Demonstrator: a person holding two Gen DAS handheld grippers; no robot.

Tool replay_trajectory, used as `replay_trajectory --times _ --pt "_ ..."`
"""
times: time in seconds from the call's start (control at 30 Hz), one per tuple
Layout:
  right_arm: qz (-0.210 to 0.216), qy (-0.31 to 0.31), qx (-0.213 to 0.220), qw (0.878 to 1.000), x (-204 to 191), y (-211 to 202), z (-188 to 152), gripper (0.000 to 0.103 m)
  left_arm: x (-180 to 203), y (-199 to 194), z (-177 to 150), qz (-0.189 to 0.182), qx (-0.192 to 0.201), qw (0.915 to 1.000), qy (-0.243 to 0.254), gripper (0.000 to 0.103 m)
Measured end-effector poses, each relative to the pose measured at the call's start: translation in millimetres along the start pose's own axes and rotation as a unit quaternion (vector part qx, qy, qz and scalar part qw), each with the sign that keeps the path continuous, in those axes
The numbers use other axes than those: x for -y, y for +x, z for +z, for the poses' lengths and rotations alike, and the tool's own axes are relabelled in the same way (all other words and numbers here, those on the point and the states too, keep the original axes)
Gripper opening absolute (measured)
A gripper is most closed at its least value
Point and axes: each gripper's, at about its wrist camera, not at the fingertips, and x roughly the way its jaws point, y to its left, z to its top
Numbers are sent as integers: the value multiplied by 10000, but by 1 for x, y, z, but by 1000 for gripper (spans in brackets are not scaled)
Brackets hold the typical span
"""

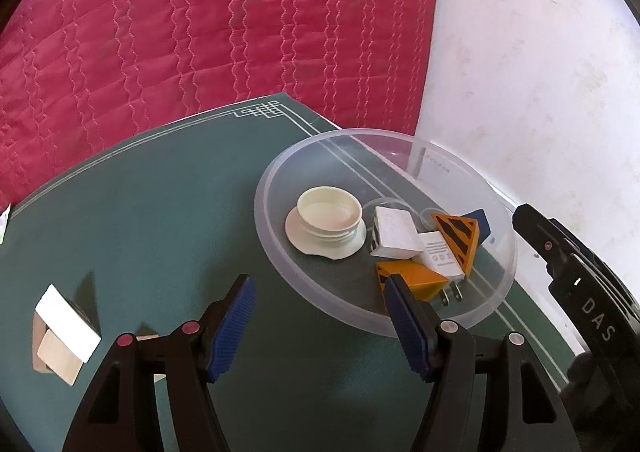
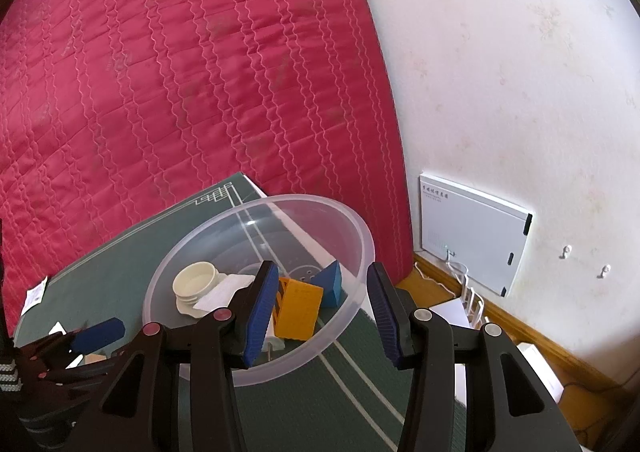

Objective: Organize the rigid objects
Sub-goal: 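Carry the white block into the clear bowl and open the left gripper, then move the left gripper to the brown wooden bar and grasp it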

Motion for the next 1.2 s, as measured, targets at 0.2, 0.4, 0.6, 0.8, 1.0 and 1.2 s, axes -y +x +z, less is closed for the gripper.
replay_trajectory --times 0.2,0.4,0.6,0.8,1.0,1.2 --pt "11 -30 15 10000 -3 0 1 49 -9 -6 -3 65 -31 9997 -227 81" --pt "25 -67 35 10000 -7 -1 0 49 -20 -18 -11 366 7 9988 -313 88" --pt "59 -138 81 9999 -10 -4 -1 52 -42 -34 -22 637 86 9968 -484 90" --pt "63 -175 117 9998 -11 -5 -3 52 -76 -50 -33 953 104 9923 -786 90" --pt "52 -176 116 9998 -12 -5 -3 52 -117 -66 -49 1336 99 9837 -1196 90" --pt "58 -187 116 9997 -12 -5 -3 52 -153 -74 -62 1676 85 9736 -1548 90"
